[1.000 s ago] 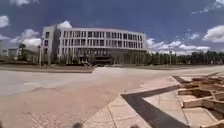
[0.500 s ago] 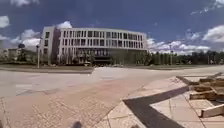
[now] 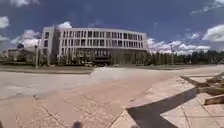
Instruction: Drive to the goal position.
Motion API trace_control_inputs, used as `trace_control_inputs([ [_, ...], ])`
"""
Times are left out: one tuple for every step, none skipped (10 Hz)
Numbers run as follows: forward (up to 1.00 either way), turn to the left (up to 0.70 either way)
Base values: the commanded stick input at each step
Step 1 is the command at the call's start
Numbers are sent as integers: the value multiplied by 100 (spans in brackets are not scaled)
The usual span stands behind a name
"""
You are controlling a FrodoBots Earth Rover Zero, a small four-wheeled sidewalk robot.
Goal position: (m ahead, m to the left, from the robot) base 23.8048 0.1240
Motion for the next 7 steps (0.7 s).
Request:
trace_control_inputs([
  [70,0],
  [70,0],
  [70,0],
  [70,0],
  [70,0],
  [70,0],
  [70,0],
])
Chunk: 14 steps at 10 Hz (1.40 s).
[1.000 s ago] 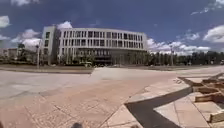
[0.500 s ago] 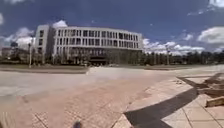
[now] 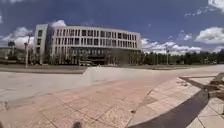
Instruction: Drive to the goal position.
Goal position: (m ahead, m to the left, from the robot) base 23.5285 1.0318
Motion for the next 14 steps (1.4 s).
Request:
trace_control_inputs([
  [70,0],
  [70,0],
  [70,0],
  [70,0],
  [70,0],
  [70,0],
  [70,0],
  [70,0],
  [70,0],
  [70,0],
  [70,0],
  [70,0],
  [70,0],
  [70,0],
])
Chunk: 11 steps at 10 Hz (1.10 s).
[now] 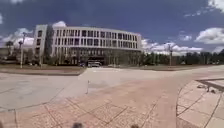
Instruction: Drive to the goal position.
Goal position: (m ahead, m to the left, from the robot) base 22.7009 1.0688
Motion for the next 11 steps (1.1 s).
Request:
trace_control_inputs([
  [70,0],
  [70,0],
  [70,0],
  [70,0],
  [70,0],
  [70,0],
  [70,0],
  [70,0],
  [70,0],
  [70,0],
  [70,0],
])
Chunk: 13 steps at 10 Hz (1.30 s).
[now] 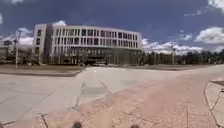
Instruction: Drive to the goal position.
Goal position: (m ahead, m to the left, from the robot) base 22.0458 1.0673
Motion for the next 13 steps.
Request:
trace_control_inputs([
  [70,0],
  [70,0],
  [70,0],
  [70,0],
  [70,0],
  [70,0],
  [70,0],
  [70,0],
  [70,0],
  [70,0],
  [70,0],
  [70,0],
  [70,0],
])
